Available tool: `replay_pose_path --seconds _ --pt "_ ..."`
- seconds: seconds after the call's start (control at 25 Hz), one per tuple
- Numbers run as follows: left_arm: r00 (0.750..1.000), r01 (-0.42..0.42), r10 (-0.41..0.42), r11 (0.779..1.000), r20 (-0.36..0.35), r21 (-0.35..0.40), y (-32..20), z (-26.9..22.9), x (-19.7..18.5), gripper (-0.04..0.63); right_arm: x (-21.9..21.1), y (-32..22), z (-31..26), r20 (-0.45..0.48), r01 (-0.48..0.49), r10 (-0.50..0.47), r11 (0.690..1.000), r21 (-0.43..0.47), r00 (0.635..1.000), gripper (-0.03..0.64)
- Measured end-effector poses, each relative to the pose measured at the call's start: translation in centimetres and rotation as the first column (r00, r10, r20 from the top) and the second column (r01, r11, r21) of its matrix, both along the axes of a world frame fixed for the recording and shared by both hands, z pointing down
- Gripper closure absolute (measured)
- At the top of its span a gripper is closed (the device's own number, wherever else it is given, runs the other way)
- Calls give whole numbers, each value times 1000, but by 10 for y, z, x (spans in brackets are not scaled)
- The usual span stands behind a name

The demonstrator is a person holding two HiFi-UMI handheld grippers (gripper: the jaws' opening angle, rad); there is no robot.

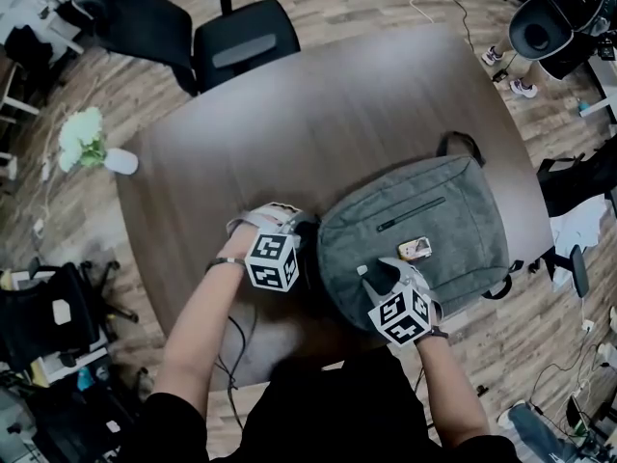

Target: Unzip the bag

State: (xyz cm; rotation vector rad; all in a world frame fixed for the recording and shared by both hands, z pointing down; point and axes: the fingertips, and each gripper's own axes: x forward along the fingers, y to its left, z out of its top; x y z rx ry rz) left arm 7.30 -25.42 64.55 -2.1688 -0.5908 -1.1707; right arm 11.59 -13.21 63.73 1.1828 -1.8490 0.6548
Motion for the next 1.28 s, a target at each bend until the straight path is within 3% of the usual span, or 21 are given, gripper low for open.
replay_pose_path --seconds 0.08,0.4,0.68,1.28 --pt "998 52 -53 998 -19 -29 -1 -4 0 569 0 1 0 1 -2 2 1000 0 1000 431" --pt "981 176 -182 980 -71 -89 -2 -8 -2 571 -1 0 1 3 -7 7 1000 0 1000 433" --pt "984 169 -174 979 -35 -116 5 -10 -11 572 0 -1 3 -4 -35 35 999 0 999 434" --pt "973 231 -228 970 39 -80 53 -17 -52 571 3 -2 7 -32 -76 75 997 -12 997 439"
